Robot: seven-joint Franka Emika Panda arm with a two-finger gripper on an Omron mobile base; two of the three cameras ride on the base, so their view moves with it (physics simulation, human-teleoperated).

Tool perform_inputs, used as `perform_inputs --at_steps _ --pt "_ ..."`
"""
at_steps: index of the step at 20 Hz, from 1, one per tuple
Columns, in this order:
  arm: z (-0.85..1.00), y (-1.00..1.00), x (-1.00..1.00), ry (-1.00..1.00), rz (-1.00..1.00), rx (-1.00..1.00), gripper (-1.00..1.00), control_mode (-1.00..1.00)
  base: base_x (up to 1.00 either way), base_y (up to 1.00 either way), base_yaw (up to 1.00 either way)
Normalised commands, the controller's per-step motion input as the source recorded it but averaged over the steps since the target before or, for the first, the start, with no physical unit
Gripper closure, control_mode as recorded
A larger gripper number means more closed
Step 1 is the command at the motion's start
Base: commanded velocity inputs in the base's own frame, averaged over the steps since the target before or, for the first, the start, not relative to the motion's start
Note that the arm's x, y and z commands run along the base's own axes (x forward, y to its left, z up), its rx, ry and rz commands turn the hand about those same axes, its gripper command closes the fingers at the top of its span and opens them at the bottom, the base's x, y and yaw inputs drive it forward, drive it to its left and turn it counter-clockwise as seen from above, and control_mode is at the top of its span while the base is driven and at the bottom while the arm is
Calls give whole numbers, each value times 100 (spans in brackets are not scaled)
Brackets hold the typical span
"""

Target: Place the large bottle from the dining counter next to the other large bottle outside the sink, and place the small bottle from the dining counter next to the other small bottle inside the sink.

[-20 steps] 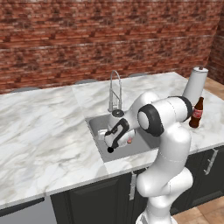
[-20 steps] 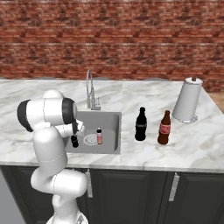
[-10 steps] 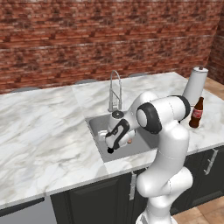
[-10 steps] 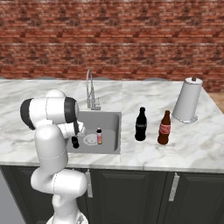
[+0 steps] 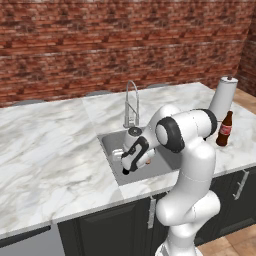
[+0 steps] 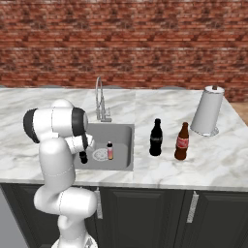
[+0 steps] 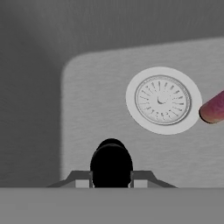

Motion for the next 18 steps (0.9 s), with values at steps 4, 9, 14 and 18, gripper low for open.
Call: perform_inputs --at_steps 4,9,14,18 --pt "0 0 0 0 0 0 100 -100 0 0 0" --pt "0 0 0 0 0 0 -100 -100 0 0 0" --pt "0 0 0 0 0 0 -100 -100 0 0 0" --pt "0 0 0 0 0 0 -100 -100 0 0 0"
